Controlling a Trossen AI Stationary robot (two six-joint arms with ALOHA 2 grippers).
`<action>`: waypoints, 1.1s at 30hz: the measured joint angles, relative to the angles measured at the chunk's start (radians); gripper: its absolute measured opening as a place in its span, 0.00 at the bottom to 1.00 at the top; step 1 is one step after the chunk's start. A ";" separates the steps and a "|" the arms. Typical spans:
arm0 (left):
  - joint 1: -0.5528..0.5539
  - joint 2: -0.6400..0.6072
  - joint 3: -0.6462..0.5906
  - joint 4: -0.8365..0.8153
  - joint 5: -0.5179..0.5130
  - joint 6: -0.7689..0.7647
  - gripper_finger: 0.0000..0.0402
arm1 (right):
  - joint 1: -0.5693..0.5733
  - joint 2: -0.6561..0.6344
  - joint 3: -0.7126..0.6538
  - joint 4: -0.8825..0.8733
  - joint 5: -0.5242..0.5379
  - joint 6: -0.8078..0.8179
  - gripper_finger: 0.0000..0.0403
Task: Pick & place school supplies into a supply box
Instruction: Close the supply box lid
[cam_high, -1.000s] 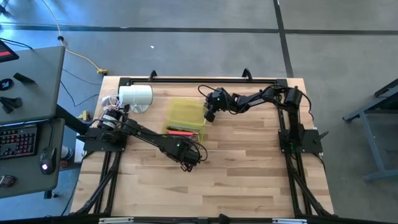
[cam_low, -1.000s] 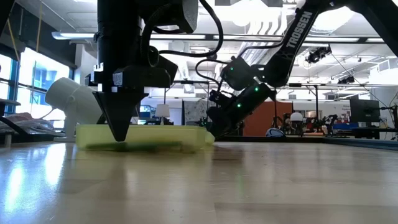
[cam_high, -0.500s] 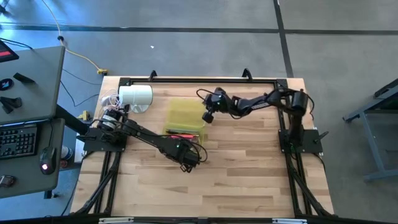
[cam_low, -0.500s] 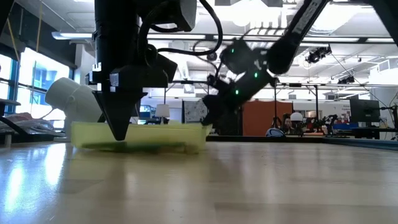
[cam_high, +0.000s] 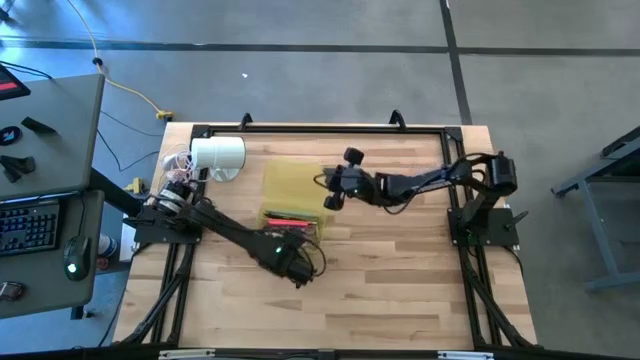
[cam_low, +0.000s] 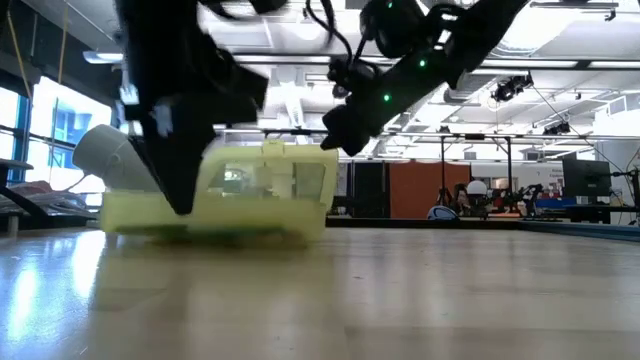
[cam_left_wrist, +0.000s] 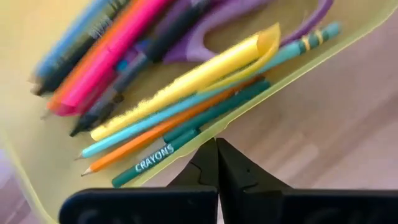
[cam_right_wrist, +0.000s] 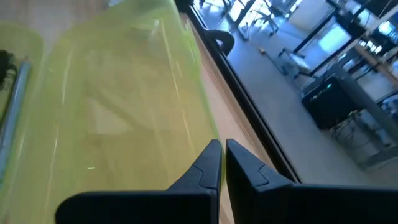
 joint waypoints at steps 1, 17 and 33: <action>-0.015 -0.007 0.006 -0.014 -0.017 -0.022 0.07 | 0.017 -0.002 0.000 0.000 0.019 -0.010 0.00; -0.236 -0.059 0.117 -0.165 -0.255 -0.380 0.07 | 0.265 -0.014 0.000 0.213 0.201 -0.111 0.00; -0.333 -0.197 0.116 -0.427 -0.755 -0.601 0.03 | 0.474 -0.014 0.000 0.194 0.264 -0.212 0.00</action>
